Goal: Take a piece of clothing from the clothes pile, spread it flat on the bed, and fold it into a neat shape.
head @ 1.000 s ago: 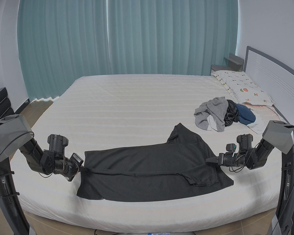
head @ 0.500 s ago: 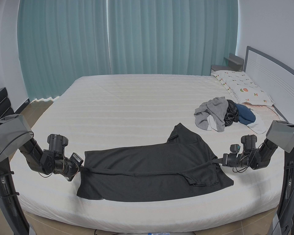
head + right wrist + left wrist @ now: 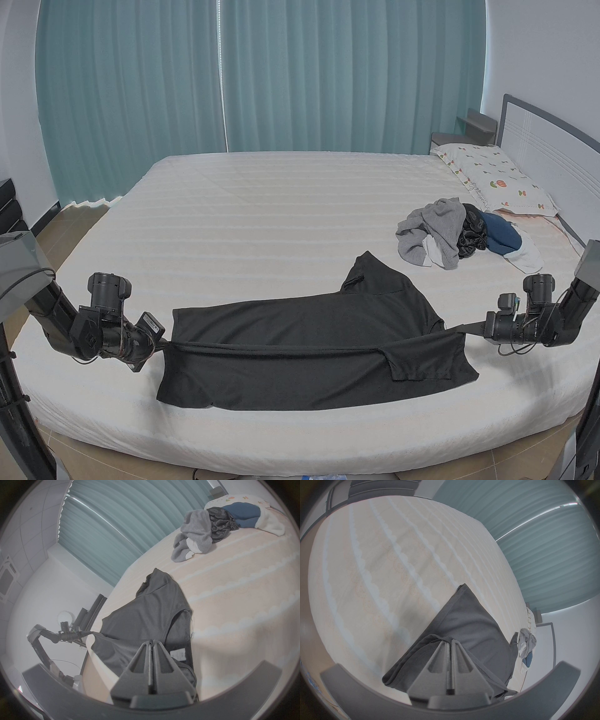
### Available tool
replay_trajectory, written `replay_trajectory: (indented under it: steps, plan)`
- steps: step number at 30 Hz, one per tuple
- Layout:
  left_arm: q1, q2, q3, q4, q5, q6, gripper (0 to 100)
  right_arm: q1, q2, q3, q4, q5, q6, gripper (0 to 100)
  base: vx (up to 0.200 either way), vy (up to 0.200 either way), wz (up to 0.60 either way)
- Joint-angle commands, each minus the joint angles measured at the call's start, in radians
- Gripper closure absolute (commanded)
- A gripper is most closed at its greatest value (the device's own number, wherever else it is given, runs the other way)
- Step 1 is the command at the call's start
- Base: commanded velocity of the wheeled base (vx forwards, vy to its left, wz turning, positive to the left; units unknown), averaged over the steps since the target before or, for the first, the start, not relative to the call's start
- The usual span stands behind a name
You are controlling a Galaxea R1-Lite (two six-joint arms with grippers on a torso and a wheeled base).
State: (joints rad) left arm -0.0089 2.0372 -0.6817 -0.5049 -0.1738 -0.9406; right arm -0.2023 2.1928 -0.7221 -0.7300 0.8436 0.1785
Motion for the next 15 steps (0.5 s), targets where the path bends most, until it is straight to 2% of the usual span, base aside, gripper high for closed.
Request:
replay_trajectory:
  steps: [1,10,15]
  plan:
    - [0.000,-0.083,0.051,-0.001,-0.001,0.019,100,-0.040,-0.100,0.076,0.000,0.020,-0.019,100,0.000,0.000,0.00]
    - [0.001,-0.212,0.137,0.000,-0.003,0.059,100,-0.045,-0.223,0.187,0.000,0.071,-0.056,100,0.000,0.000,0.00]
    - [0.001,-0.284,0.175,0.029,-0.003,0.071,100,-0.046,-0.266,0.233,0.001,0.077,-0.083,100,0.000,0.000,0.00]
